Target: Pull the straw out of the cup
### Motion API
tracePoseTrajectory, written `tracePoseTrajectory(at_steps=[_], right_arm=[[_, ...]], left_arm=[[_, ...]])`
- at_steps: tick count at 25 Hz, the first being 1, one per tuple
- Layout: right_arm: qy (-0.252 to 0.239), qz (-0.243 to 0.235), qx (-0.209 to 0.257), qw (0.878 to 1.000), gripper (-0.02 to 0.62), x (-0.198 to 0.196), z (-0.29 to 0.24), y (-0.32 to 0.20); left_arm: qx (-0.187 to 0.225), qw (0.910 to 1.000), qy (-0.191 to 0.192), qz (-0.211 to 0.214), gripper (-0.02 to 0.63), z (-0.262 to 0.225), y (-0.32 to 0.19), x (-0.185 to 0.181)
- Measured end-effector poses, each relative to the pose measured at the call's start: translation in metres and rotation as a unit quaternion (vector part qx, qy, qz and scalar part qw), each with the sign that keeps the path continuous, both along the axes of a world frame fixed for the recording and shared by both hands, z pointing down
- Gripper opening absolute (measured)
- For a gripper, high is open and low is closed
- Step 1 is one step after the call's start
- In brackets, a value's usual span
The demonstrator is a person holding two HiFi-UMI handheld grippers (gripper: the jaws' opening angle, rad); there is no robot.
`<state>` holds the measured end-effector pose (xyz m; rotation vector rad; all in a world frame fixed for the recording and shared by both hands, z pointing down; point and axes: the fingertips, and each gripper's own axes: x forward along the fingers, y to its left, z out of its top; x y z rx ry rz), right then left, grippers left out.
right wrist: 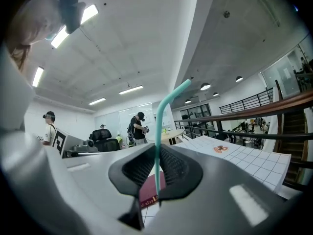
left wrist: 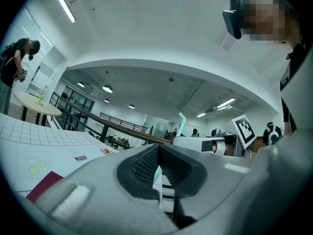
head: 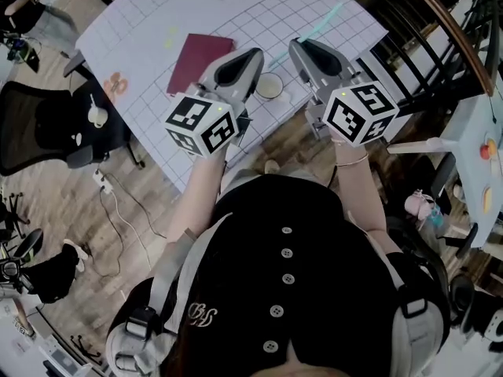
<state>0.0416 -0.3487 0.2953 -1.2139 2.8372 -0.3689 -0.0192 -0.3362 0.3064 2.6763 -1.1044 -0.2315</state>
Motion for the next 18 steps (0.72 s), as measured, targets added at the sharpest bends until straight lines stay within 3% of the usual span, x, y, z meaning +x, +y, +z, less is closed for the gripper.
tracePoseTrajectory(at_steps=[7, 18], right_arm=[[0.021, -0.003, 0.037, 0.999, 0.031, 0.002, -0.023, 0.01], [-0.004, 0.004, 0.076, 0.997, 0.031, 0.016, -0.032, 0.04]], left_arm=[[0.016, 0.9998, 0.0, 0.008, -0.003, -0.014, 0.004, 0.004], [0.031, 0.9982, -0.016, 0.048, -0.003, -0.019, 0.024, 0.008]])
